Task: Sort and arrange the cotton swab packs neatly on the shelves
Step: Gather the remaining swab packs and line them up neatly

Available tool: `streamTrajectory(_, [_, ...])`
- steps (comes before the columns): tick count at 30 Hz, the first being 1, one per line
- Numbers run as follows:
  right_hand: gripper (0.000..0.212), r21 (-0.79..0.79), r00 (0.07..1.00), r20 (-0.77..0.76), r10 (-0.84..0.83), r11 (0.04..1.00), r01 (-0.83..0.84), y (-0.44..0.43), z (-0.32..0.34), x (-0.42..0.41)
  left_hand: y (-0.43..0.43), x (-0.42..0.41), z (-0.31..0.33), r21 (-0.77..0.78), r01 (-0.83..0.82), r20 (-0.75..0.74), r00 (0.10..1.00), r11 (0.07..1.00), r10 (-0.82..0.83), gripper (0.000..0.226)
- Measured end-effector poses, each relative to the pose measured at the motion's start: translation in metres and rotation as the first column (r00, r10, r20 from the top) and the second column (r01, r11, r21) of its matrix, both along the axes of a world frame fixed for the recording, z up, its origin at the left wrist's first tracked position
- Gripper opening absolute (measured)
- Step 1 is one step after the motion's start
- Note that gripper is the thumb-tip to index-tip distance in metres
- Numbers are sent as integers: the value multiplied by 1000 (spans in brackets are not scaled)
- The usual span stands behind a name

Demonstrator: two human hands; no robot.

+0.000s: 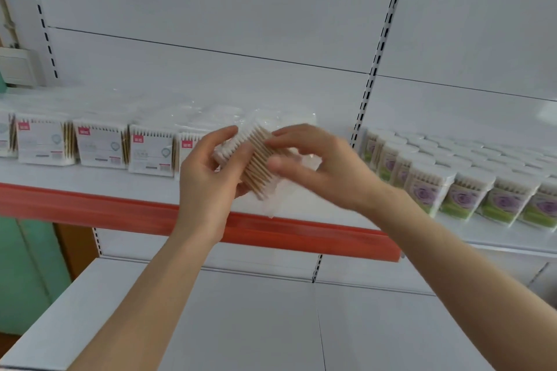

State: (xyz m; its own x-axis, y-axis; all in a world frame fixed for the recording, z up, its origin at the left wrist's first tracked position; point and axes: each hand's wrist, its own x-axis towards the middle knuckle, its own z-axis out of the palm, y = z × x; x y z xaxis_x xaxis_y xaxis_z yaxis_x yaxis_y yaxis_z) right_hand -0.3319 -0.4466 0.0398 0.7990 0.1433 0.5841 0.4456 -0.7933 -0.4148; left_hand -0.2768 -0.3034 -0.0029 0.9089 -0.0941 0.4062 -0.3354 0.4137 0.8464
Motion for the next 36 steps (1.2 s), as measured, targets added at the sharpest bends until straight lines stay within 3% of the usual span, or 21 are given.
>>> streamTrajectory(2, [80,-138,976,-213,-53,990,24,-2,-5,-5,-1,-2,3,-59,97,-57,993,994,-100,18])
streamTrajectory(4, [95,-226,956,-273,-105,973,43,-6,-8,-7,-1,-4,6,-115,207,-103,970,972,-219,18])
streamTrajectory(6, [78,-158,977,-181,-109,984,80,-8,-5,-6,1,-5,5,-122,278,-115,950,953,-292,16])
streamTrajectory(9, [24,125,989,-114,-93,986,107,-10,6,-6,3,-7,1,57,269,-9,963,961,-269,17])
streamTrajectory(12, [21,237,980,-140,-140,957,170,-13,13,-3,6,-9,-1,318,106,178,969,942,-169,19])
streamTrajectory(14, [16,353,977,-204,-64,926,135,-15,13,-3,5,-8,-3,376,35,199,973,926,-117,19])
streamTrajectory(17, [12,432,967,-250,40,899,74,-24,12,-3,2,-4,-9,448,-81,258,965,891,-43,41])
streamTrajectory(19, [13,409,973,-233,-10,906,107,-34,13,0,0,-1,-17,520,-281,420,906,807,44,47])
streamTrajectory(22, [13,337,966,-159,-204,908,247,-55,17,6,1,4,-37,523,-582,679,726,622,107,46])
streamTrajectory(25, [18,259,935,-194,-297,904,341,-71,11,18,0,10,-63,532,-667,767,641,522,38,42])
streamTrajectory(29, [20,117,906,-256,-336,920,374,-70,-5,41,-3,15,-78,502,-714,804,593,488,42,38])
streamTrajectory(36, [40,-33,877,-172,-448,893,449,-57,-20,63,-5,14,-79,477,-722,813,579,502,61,38])
